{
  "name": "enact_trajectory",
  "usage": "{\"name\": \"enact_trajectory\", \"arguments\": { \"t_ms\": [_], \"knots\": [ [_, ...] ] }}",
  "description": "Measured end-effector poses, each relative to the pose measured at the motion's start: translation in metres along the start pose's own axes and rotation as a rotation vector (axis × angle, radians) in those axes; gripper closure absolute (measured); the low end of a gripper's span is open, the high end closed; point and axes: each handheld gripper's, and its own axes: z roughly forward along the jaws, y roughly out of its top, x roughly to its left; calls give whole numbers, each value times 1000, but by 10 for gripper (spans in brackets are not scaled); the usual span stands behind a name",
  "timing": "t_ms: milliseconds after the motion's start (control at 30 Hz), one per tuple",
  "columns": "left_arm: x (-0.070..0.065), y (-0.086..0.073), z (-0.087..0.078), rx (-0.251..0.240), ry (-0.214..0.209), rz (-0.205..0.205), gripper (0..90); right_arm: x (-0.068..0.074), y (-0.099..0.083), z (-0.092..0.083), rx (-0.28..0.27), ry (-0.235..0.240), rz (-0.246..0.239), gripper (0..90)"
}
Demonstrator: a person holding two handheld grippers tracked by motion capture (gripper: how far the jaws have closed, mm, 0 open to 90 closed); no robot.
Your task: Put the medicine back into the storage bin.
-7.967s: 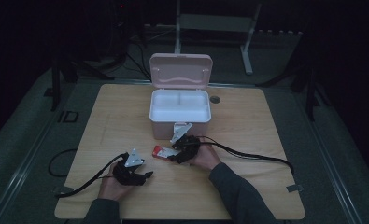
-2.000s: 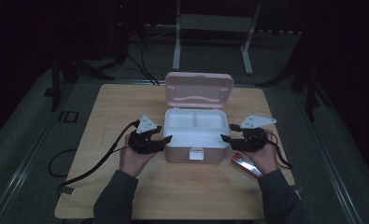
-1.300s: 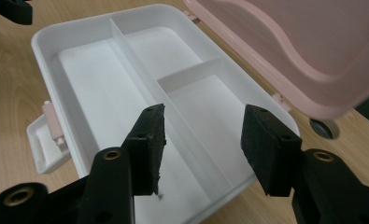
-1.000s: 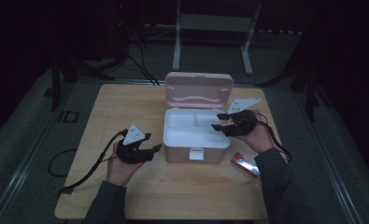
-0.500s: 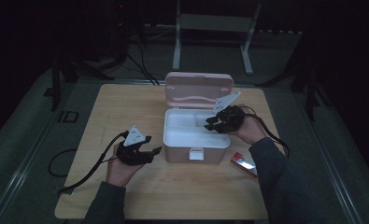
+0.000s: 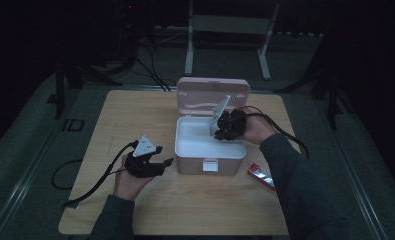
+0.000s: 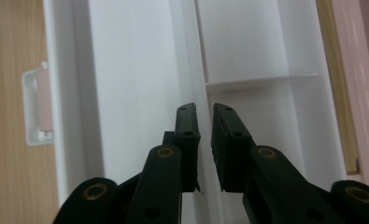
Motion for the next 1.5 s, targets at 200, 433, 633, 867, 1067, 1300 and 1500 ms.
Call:
{"name": "enact_trajectory", "arguments": {
  "t_ms": [200, 433, 633, 867, 1067, 1300, 1500],
  "knots": [
    [0, 0, 0, 2, 0, -1, 405, -6, 11, 7, 71, 26, -38, 811],
    [0, -1, 1, 9, -4, 8, 404, -7, 24, 17, 161, 49, -72, 834],
    [0, -1, 0, 10, -4, 9, 404, -9, 36, 24, 236, 71, -109, 867],
    [0, -1, 2, 13, -7, 9, 404, -10, 48, 30, 328, 93, -144, 871],
    [0, -1, 3, 13, -8, 9, 404, -11, 52, 35, 371, 117, -132, 869],
    [-1, -2, 3, 18, -10, 15, 405, -12, 55, 40, 398, 133, -129, 877],
    [0, -2, 2, 13, -6, 13, 404, -14, 53, 38, 384, 151, -128, 891]
  ]
}}
